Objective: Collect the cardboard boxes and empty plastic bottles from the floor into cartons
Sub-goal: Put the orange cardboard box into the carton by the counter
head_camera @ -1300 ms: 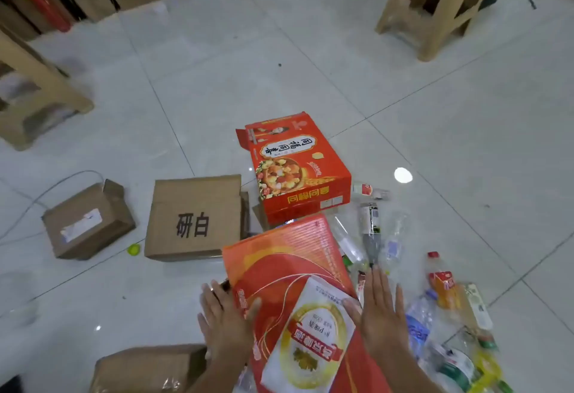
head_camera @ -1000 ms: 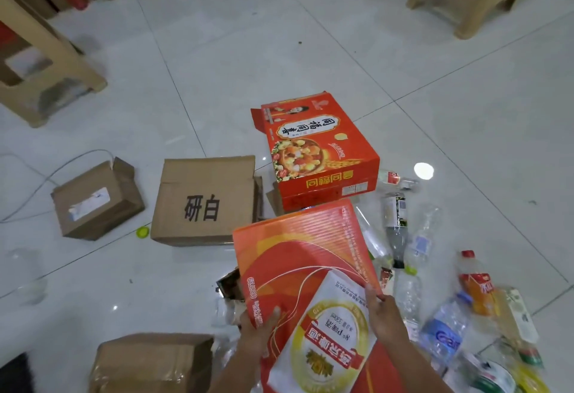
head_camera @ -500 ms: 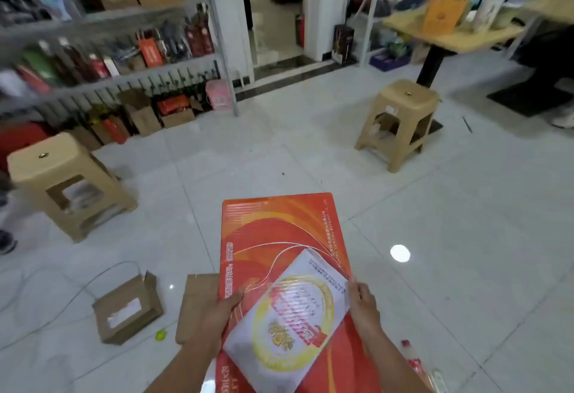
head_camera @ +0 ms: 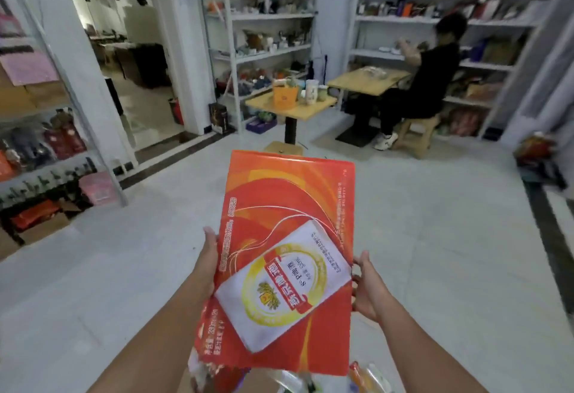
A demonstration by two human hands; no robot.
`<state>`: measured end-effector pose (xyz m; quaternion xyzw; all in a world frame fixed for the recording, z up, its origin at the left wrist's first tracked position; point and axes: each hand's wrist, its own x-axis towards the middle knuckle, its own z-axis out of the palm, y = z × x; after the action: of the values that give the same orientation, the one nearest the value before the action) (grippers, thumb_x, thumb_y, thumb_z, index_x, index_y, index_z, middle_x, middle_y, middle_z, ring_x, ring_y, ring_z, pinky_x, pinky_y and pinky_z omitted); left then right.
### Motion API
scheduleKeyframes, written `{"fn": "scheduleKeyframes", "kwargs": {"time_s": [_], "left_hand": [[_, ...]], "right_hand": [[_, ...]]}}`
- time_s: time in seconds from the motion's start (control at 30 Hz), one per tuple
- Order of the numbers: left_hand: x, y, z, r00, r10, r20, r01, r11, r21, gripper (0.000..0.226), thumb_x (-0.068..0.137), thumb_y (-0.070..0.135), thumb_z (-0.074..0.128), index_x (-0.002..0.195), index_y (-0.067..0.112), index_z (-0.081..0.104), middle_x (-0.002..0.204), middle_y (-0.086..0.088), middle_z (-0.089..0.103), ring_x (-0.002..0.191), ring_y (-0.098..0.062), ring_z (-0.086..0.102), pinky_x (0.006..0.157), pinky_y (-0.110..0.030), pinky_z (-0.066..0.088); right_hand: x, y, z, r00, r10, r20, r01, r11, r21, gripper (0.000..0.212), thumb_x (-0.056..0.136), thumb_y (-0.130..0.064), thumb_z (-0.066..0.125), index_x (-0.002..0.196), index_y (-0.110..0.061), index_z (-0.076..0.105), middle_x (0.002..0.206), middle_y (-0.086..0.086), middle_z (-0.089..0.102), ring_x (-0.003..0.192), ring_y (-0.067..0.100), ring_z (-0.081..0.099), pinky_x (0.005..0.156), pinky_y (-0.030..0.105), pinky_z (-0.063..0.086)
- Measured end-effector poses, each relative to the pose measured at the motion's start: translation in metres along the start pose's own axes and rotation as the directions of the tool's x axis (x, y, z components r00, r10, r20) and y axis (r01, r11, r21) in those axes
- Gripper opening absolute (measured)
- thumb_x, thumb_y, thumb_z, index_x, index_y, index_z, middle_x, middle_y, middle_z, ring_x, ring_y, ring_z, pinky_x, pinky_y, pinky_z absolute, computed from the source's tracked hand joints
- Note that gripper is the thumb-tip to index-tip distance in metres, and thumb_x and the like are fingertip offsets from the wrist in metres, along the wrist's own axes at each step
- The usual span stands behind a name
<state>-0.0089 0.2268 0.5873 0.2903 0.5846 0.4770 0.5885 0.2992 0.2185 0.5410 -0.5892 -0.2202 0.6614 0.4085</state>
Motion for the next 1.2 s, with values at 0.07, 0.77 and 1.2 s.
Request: {"fn": "scheduleKeyframes", "kwargs": {"time_s": [0.07, 0.77, 1.2], "left_hand": [[0.006, 0.008, 0.028, 0.997, 0.026, 0.067, -0.029, 0.999, 0.038, 0.051, 0.099, 0.053, 0.028, 0.085, 0.015, 0.059, 0.077, -0.009, 0.070, 0.058, -0.014, 0.068, 0.058, -0.029, 0.056], [-0.254, -0.127, 0.349, 0.350, -0.400, 0.847, -0.317, 0.800, 0.509, 0.033, 0.097, 0.042, 0.038, 0.080, 0.022, 0.059, 0.073, 0.001, 0.066, 0.075, -0.015, 0.059, 0.072, -0.030, 0.045], [-0.521, -0.264, 0.316, -0.125, -0.784, 0.608, -0.606, 0.546, 0.579, 0.039, 0.099, 0.043, 0.034, 0.081, 0.013, 0.050, 0.079, -0.009, 0.054, 0.074, -0.025, 0.054, 0.072, -0.039, 0.050]], "right_hand": [[-0.018, 0.000, -0.024, 0.992, -0.004, -0.124, 0.008, 0.999, 0.037, 0.062, 0.089, -0.071, 0.025, 0.100, -0.018, 0.056, 0.099, 0.011, 0.056, 0.083, 0.027, 0.058, 0.074, 0.046, 0.049], [-0.431, 0.182, -0.222, 0.444, 0.169, -0.880, 0.376, 0.857, 0.354, 0.058, 0.084, -0.073, 0.034, 0.086, -0.021, 0.060, 0.089, 0.008, 0.068, 0.084, 0.025, 0.062, 0.071, 0.036, 0.050], [-0.652, 0.395, -0.139, 0.042, 0.493, -0.869, 0.599, 0.684, 0.417, 0.055, 0.087, -0.070, 0.032, 0.096, -0.022, 0.058, 0.105, 0.011, 0.064, 0.100, 0.034, 0.059, 0.081, 0.052, 0.047]]}}
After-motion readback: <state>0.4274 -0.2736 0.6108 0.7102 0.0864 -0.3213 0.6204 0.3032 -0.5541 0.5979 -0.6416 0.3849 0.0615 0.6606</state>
